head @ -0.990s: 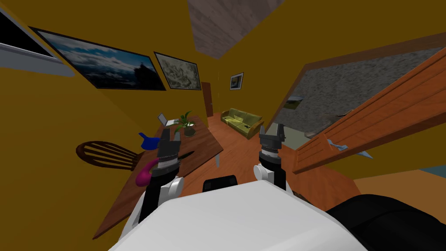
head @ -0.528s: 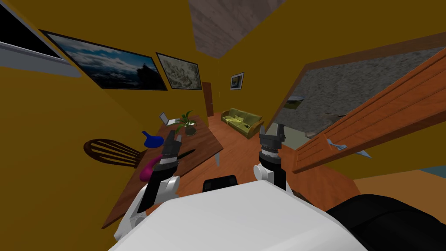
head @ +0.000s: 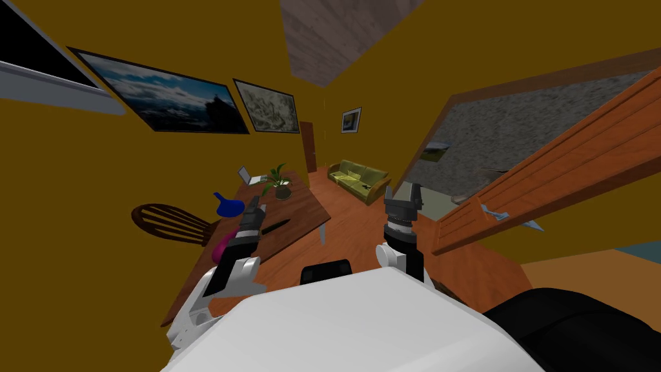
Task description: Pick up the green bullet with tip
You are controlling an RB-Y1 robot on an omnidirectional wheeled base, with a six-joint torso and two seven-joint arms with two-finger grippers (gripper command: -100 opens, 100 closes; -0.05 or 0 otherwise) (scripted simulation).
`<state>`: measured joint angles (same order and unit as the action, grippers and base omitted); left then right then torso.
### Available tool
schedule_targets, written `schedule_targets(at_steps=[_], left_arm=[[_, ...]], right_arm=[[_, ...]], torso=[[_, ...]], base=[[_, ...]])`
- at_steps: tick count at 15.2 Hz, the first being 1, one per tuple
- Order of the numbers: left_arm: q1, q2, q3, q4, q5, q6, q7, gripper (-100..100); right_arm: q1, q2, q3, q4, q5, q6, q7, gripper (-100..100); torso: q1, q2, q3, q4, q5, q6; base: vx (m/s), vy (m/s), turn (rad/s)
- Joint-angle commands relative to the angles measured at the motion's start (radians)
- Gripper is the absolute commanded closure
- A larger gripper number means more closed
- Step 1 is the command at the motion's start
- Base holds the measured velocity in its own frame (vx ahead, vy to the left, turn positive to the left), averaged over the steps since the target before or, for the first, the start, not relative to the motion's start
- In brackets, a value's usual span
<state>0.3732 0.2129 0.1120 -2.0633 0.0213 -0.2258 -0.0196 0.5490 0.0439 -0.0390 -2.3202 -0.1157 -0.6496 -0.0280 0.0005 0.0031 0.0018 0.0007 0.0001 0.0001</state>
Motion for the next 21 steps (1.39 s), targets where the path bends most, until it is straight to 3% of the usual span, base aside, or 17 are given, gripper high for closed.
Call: schedule_targets(at_steps=[1,4,6,7,8,9,10,11,13,14,16,17,19,20,21], left_arm=[[-0.007,-0.001,0.006,0.013,0.0,0.03,0.002,-100],[-0.05,0.021,0.059,0.087,0.014,0.102,0.028,-100],[-0.05,0.021,0.059,0.089,0.014,0.12,0.028,-100],[-0.072,0.03,0.086,0.128,0.021,0.153,0.041,-100],[-0.072,0.03,0.086,0.128,0.021,0.166,0.041,-100],[-0.095,0.039,0.113,0.162,0.028,0.193,0.054,-100],[-0.095,0.039,0.113,0.169,0.028,0.213,0.054,-100],[-0.118,0.048,0.141,0.205,0.035,0.237,0.067,-100],[-0.118,0.048,0.141,0.21,0.035,0.259,0.067,-100],[-0.141,0.056,0.168,0.252,0.042,0.284,0.08,-100],[-0.141,0.056,0.168,0.252,0.042,0.306,0.08,-100],[-0.164,0.065,0.196,0.294,0.048,0.34,0.093,-100],[-0.164,0.065,0.196,0.294,0.048,0.353,0.093,-100],[-0.186,0.074,0.223,0.337,0.054,0.387,0.105,-100],[-0.186,0.074,0.223,0.337,0.054,0.399,0.105,-100]], right_arm=[[0.0,0.0,0.0,0.0,0.0,0.0,0.0,0],[0.0,0.0,0.0,0.0,0.0,0.0,0.0,0],[0.0,0.0,0.0,0.0,0.0,0.0,0.0,0],[0.0,0.0,0.0,0.0,0.0,0.0,0.0,0],[0.0,0.0,0.0,0.0,0.0,0.0,0.0,0],[0.0,0.0,0.0,0.0,0.0,0.0,0.0,0],[0.0,0.0,0.0,0.0,0.0,0.0,0.0,0],[0.0,0.0,0.0,0.0,0.0,0.0,0.0,0],[0.0,0.0,0.0,0.0,0.0,0.0,0.0,0],[0.0,0.0,0.0,0.0,0.0,0.0,0.0,0],[0.0,0.0,0.0,0.0,0.0,0.0,0.0,0],[0.0,0.0,0.0,0.0,0.0,0.0,0.0,0],[0.0,0.0,0.0,0.0,0.0,0.0,0.0,0],[0.0,0.0,0.0,0.0,0.0,0.0,0.0,0],[0.0,0.0,0.0,0.0,0.0,0.0,0.0,0]], torso=[[0.0,0.0,0.0,0.0,0.0,0.0],[0.0,-0.001,0.0,0.0,0.0,0.0],[0.0,0.0,0.0,0.0,0.0,0.0],[0.0,-0.001,0.0,0.0,0.0,0.0],[0.0,-0.001,0.0,0.0,0.0,0.0],[0.0,-0.001,0.0,0.0,0.0,0.0],[0.0,-0.001,0.0,0.0,0.0,0.0],[0.0,-0.001,0.0,0.0,0.0,0.0],[0.0,0.0,0.0,0.0,0.0,0.0],[0.0,-0.001,-0.001,0.0,0.0,0.0],[0.0,-0.001,-0.001,0.0,0.0,0.0],[0.0,-0.002,-0.001,0.0,0.0,0.0],[0.0,-0.002,-0.001,0.0,0.0,0.0],[0.0,-0.002,-0.001,0.0,0.0,0.0],[0.0,-0.002,-0.001,0.0,0.0,0.0]], base=[[-0.03,-0.003,-0.002],[-0.035,-0.003,-0.01],[-0.038,-0.002,-0.008],[-0.032,-0.001,-0.018],[-0.034,0.001,-0.021],[-0.038,-0.002,-0.03],[-0.038,-0.001,-0.023],[-0.04,0.001,-0.039],[-0.031,0.002,-0.022],[-0.024,-0.003,-0.04],[-0.02,-0.002,-0.029],[-0.021,-0.001,-0.043],[-0.019,-0.001,-0.039],[-0.014,-0.002,-0.05],[-0.015,-0.002,-0.057]])
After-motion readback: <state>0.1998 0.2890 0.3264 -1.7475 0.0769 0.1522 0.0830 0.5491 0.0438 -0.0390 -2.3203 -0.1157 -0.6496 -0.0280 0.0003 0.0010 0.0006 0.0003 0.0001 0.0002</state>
